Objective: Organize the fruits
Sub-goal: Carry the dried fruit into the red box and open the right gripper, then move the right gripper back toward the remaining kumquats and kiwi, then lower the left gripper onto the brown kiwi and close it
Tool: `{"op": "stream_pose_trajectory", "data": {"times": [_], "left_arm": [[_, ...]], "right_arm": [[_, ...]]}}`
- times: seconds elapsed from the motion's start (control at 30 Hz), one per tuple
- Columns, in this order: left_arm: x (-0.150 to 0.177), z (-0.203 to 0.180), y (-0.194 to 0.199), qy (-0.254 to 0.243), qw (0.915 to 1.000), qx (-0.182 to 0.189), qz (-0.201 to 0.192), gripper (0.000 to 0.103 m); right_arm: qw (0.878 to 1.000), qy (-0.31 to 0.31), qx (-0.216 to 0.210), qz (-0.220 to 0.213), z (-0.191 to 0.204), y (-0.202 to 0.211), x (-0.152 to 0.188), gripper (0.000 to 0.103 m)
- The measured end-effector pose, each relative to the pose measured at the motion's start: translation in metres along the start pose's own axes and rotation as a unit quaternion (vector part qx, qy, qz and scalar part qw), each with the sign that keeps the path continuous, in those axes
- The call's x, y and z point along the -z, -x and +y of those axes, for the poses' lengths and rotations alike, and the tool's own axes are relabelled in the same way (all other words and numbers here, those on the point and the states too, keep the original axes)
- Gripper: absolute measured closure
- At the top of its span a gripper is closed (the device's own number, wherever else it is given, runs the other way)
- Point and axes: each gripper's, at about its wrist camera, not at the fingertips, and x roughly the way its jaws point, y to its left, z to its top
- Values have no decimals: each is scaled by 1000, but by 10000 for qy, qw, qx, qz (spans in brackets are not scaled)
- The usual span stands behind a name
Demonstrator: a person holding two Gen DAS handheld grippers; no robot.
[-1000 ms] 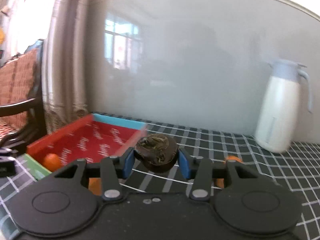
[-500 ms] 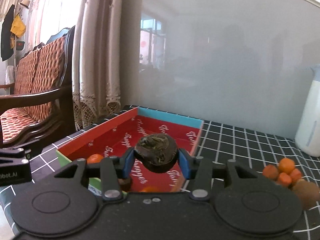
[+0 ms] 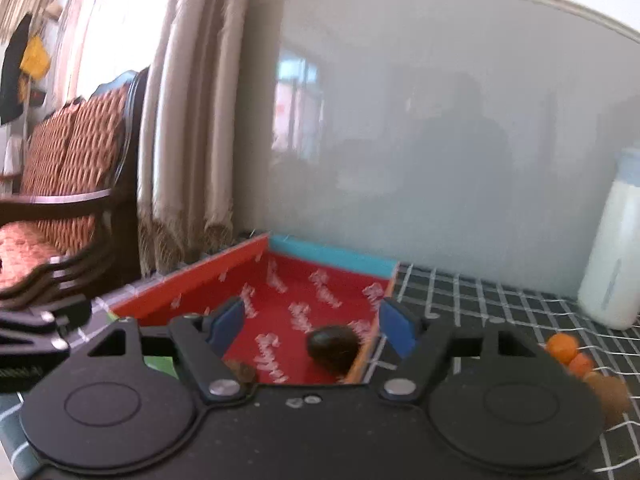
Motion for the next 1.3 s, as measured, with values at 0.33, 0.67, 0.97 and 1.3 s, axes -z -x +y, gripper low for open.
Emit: {"op": "stream_pose_trajectory", "data": {"times": [0.33,0.67,0.97,1.3], "left_arm": [[-5,-29,13,-95,9991,384,-177,0],[-10,-106,49,-421,9879,1427,-448,0],[-8,-171,73,-754,9761,1966,-544,0],[-8,-220,61,-761,9704,2278,-259,0]], "right_arm": [[9948,-607,800,-145,-74,28,3,32],[9727,-1392,1823,-349,-169,73,14,31],[9654,-1374,2207,-200,-212,96,24,31],[9621,-1328,2379,-50,-235,117,35,31]]}}
